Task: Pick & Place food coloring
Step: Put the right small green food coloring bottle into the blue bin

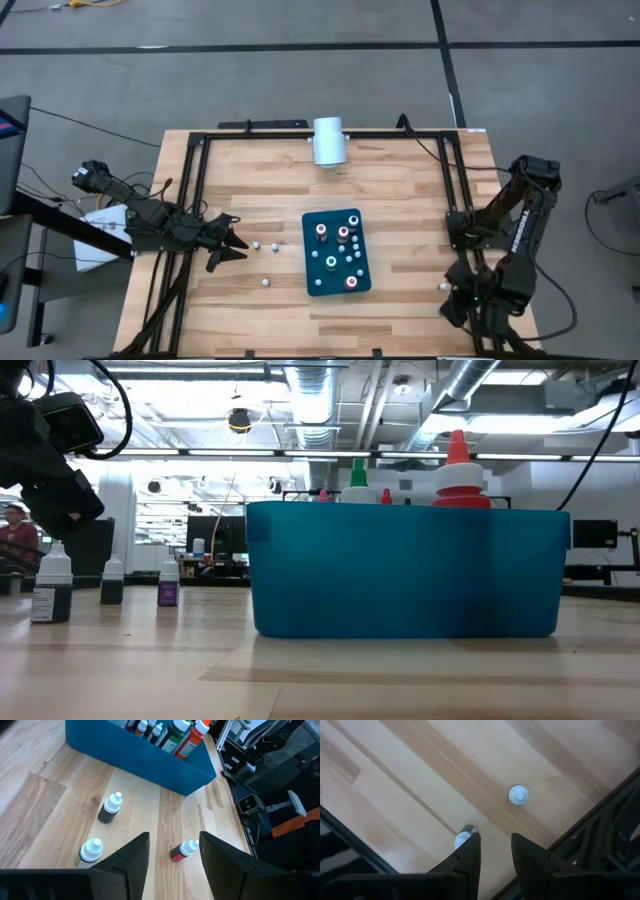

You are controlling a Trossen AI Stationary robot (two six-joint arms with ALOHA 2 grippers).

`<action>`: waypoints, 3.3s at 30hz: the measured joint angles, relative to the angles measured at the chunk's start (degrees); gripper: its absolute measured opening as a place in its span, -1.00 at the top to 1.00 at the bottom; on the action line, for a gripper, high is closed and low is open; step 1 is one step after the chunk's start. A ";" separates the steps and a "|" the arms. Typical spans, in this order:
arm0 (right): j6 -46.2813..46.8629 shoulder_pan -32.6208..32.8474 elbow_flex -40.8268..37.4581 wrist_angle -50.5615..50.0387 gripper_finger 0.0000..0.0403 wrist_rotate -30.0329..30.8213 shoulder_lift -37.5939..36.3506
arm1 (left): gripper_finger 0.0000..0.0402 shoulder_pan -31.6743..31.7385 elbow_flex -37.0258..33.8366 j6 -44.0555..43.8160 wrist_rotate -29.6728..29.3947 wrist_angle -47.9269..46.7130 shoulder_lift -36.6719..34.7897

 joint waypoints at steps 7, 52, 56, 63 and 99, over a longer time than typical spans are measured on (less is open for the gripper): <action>-16.83 -4.91 0.02 5.28 0.51 -1.98 -0.64 | 0.18 0.01 -0.01 0.00 0.00 0.03 -0.01; -29.60 -11.62 0.04 18.83 0.51 -21.15 2.43 | 0.18 0.00 0.01 0.98 0.00 -0.03 -0.01; -29.70 -11.69 0.04 18.06 0.51 -20.91 2.59 | 0.18 0.00 0.01 1.01 0.00 -0.06 0.00; -24.97 -11.31 0.04 17.35 0.51 -21.24 2.59 | 0.18 0.00 0.00 1.45 0.00 -0.41 -0.01; -17.48 -12.81 -5.23 22.00 0.51 -23.32 3.76 | 0.18 0.00 0.01 3.41 0.00 -0.38 0.00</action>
